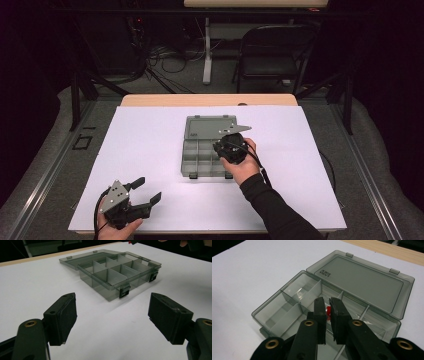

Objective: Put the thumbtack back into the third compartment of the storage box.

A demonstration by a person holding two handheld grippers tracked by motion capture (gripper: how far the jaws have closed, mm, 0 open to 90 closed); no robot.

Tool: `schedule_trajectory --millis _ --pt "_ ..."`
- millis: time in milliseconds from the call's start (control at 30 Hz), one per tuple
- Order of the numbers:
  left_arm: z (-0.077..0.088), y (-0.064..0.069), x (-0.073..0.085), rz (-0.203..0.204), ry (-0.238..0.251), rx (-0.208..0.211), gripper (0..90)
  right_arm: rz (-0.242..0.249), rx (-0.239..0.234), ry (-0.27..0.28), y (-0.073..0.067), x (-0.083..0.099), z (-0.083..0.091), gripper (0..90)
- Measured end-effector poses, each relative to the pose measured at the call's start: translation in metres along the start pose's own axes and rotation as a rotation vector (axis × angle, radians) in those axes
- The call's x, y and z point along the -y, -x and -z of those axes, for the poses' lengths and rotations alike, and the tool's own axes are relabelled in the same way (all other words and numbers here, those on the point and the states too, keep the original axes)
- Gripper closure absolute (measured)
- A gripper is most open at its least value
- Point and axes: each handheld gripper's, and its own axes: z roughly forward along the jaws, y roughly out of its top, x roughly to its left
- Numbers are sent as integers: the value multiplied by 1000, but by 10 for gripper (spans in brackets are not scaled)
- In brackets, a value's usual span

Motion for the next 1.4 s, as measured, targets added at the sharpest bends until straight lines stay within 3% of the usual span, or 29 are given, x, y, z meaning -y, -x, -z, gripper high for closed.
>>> schedule_trajectory --millis 400,833,1200,1400 --pt "0 0 0 2 2 1 229 -50 20 -9 9 -1 -23 836" --pt "1 0 0 4 1 0 229 -49 63 -50 13 4 -46 835" --pt "1 0 0 3 1 1 229 -56 77 -71 16 7 -51 828" --pt "1 -1 0 5 2 1 229 -49 82 -76 16 7 -53 770"
